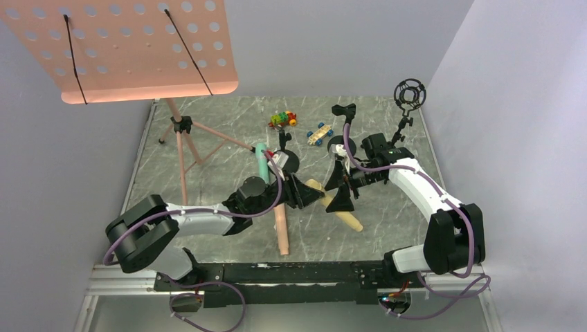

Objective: Attach the microphones to the stand

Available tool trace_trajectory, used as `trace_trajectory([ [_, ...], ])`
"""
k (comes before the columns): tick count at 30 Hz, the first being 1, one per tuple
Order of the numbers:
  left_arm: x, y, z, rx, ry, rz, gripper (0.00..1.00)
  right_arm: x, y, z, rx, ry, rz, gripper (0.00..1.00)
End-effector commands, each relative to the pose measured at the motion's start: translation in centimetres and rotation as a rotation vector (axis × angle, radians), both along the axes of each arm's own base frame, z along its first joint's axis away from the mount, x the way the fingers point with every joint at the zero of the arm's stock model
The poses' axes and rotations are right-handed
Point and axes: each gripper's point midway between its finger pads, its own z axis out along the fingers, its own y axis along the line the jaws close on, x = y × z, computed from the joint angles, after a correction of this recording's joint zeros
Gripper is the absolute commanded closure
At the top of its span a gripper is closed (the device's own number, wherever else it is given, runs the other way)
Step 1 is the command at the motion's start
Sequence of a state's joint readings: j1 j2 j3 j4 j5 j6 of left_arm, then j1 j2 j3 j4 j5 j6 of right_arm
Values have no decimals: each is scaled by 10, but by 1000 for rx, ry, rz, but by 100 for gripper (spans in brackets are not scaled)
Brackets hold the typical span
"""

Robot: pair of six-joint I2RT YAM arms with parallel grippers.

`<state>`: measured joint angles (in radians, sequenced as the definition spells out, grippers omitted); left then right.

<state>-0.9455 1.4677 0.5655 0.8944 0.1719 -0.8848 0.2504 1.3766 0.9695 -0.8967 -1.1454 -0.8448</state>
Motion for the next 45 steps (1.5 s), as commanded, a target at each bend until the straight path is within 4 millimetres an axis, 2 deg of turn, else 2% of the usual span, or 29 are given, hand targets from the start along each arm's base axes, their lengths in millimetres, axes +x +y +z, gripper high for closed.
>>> trace_trajectory([
  [1,-4,13,42,-104,-99,6,93,6,4,7,26,-28,15,0],
  [9,-2,30,60,-74,-165,52,92,2,5,4,29,-3,43,2],
  [23,9,48,70,-31,-228,123,92,-5,7,7,51,31,81,31],
  [25,9,47,73,-37,-233,119,92,-6,7,8,53,36,85,39],
  [28,8,46,75,-44,-244,112,92,-7,8,9,56,45,94,60],
  [33,7,44,78,-79,-252,83,90,-9,8,12,60,47,107,82],
  [34,6,42,77,-81,-253,67,88,-9,8,13,61,44,108,85],
  [35,5,41,76,-82,-250,51,81,-9,8,14,61,41,109,87],
  [38,-1,34,71,-73,-233,-17,53,-10,8,16,63,26,110,90],
  [40,-3,33,66,-65,-223,-39,40,-11,8,17,64,20,110,91],
  [42,-4,32,62,-48,-215,-53,30,-11,8,17,62,17,110,91],
  [45,-4,30,57,-18,-212,-70,22,-11,7,17,62,17,111,92],
])
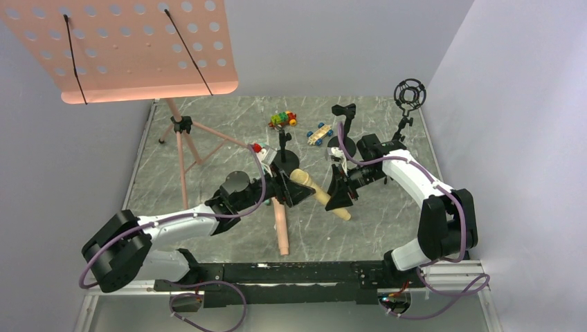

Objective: Attach the microphones to the stand

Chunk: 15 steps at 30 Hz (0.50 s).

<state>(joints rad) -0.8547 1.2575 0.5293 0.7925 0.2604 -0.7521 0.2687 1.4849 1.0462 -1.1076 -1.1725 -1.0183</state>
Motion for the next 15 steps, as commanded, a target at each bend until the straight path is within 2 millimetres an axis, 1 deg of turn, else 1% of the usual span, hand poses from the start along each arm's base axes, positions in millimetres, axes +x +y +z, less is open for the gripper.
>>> trace_trajectory([
  [1,-9,-10,20,-12,-50,-86,20,3,5,20,71,-64,18,92],
  [5,-9,-14,20,-10,-54,-110,20,3,5,20,70,-64,20,92],
  [10,-1,-18,23,0,-57,-91,22,1,6,20,71,-62,26,92],
  [15,3,-20,22,18,-58,-86,28,1,5,21,74,-61,30,92],
])
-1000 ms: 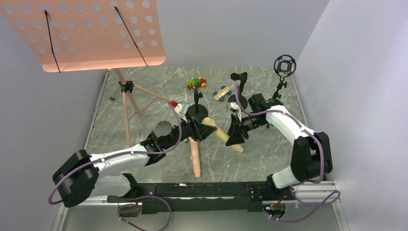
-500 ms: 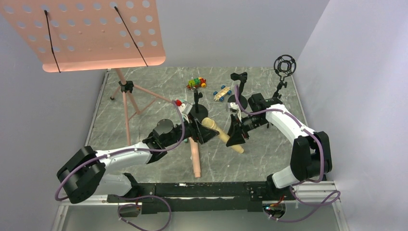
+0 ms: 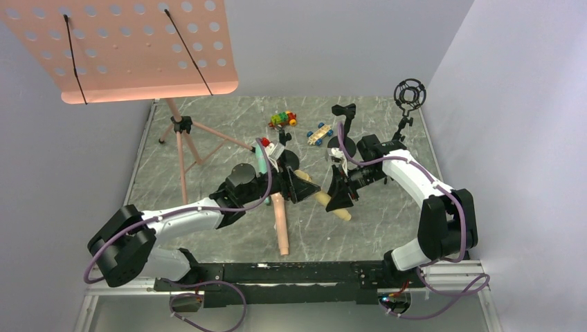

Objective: Attach the microphones to the stand

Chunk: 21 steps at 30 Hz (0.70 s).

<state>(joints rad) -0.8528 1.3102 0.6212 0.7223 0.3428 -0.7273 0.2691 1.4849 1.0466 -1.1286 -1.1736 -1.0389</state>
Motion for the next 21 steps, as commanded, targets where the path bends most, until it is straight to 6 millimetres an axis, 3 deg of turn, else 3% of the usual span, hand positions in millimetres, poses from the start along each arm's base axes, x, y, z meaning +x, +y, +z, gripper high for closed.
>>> trace_trajectory([
  [1,5,-5,16,-18,-50,-10,30,3,7,21,75,-62,22,92],
  [9,1,-7,13,-23,-40,-42,50,3,6,20,75,-59,22,92],
  [11,1,-7,15,-28,-43,-45,66,4,6,20,74,-60,22,92],
  [14,3,-5,17,-35,-37,-42,99,4,6,20,72,-61,21,90],
  [15,2,-4,18,-39,-39,-41,100,5,6,20,70,-60,18,86],
  [17,2,-1,19,-43,-43,-33,100,5,6,20,72,-68,15,70],
  [20,1,6,24,-53,-57,-18,100,4,6,20,71,-76,14,12],
  [21,1,10,25,-54,-62,-9,100,5,5,21,71,-90,11,2],
])
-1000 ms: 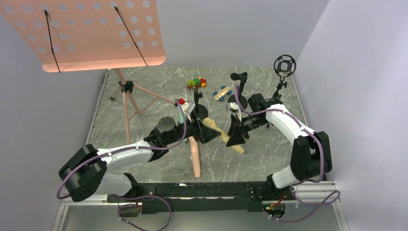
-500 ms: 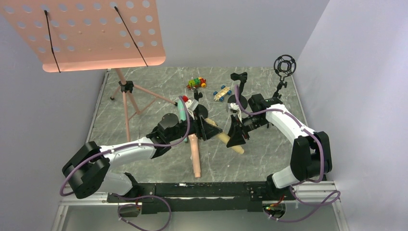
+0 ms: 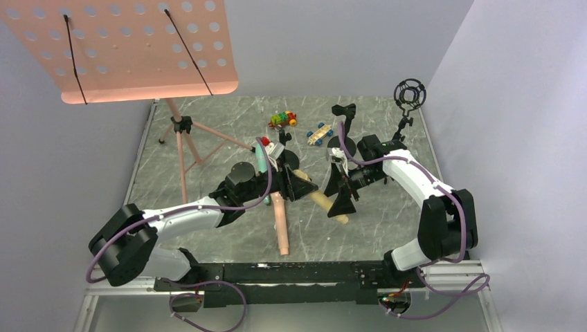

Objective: Attach the microphones to the stand

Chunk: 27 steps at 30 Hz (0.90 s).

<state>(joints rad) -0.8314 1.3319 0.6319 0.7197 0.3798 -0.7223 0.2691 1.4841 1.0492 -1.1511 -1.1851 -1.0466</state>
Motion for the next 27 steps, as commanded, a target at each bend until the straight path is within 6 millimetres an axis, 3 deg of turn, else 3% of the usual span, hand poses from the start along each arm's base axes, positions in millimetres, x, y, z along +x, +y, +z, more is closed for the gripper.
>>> trace_trajectory([
  [1,-4,14,30,-66,-67,15,100,9,5,19,60,-114,4,0],
  [4,-4,28,32,-62,-83,44,100,16,-1,22,34,-156,-35,0],
  [8,-5,50,32,-26,-99,84,100,35,-25,38,23,-263,-162,0],
  [11,-7,66,34,18,-122,114,100,55,-42,66,-16,-397,-266,0],
  [13,-10,76,37,48,-149,134,100,77,-56,96,-71,-515,-380,0],
  [14,-13,81,42,54,-173,145,100,94,-63,120,-78,-607,-472,0],
  [16,-16,90,44,68,-192,163,100,111,-71,143,-81,-730,-568,0],
  [18,-22,96,43,71,-200,166,100,110,-68,142,-101,-877,-398,1],
  [20,-28,101,40,68,-197,165,100,120,-69,144,-120,-883,-343,2],
  [25,-39,113,31,49,-186,182,100,165,-81,165,-133,-1010,-389,1],
  [27,-41,118,28,52,-187,193,100,189,-86,157,-164,-989,-398,1],
])
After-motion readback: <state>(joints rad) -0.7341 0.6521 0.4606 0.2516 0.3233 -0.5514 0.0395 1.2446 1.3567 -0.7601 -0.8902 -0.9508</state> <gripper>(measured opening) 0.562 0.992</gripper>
